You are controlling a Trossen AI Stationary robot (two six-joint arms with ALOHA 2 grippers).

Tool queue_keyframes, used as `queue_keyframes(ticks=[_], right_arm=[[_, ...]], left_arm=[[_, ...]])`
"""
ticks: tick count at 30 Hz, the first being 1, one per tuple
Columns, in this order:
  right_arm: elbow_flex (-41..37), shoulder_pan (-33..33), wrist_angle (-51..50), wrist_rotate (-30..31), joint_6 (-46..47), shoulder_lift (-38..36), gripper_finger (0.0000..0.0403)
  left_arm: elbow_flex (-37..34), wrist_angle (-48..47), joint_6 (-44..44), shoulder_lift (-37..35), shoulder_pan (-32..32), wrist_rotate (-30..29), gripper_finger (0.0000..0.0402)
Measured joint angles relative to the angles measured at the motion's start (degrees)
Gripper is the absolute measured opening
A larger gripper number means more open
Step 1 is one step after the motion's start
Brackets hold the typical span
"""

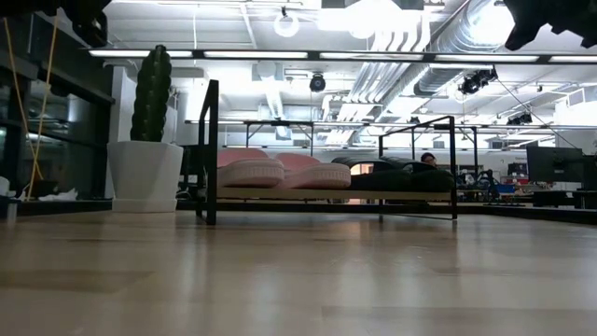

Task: Pick and place slides into the shelf
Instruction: Return to Home Position

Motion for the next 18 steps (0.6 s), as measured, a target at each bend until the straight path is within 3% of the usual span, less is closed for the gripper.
queue_keyframes(ticks=[18], right_arm=[[-4.0,0.0,-0.3,0.2,1.8,0.1,0.0188]], left_arm=[[-3.4,0.8,-1.1,0.0,0.0,-0.5,0.0177]])
